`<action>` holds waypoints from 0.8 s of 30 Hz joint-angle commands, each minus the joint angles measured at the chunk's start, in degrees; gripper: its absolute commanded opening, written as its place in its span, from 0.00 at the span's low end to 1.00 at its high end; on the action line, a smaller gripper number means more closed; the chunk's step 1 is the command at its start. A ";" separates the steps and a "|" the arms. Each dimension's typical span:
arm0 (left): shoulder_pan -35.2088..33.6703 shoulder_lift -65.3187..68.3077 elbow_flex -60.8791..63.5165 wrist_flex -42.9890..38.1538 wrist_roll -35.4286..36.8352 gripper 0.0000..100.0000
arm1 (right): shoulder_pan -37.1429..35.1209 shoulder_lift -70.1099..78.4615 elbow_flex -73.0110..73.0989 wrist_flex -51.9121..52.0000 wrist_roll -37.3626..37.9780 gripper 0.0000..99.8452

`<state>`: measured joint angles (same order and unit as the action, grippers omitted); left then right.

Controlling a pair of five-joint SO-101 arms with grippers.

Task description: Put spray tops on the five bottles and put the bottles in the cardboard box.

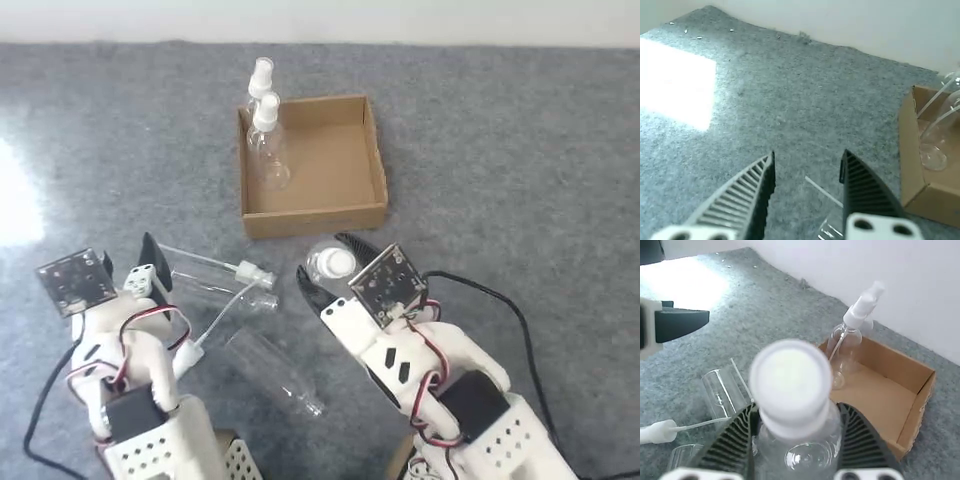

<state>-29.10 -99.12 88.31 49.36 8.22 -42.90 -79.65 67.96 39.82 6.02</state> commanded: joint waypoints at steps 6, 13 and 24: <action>-0.09 -0.79 -0.40 -1.67 0.62 0.20 | 0.48 -0.48 -12.48 4.35 0.88 0.01; -0.09 -0.79 -0.31 -1.58 0.62 0.20 | 0.40 5.32 -18.64 4.18 0.79 0.01; -0.09 -0.79 0.13 -1.76 0.53 0.20 | 0.40 24.13 -32.00 3.74 0.53 0.02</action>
<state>-29.01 -99.30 88.84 49.36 8.22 -42.81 -59.60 41.85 43.96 6.20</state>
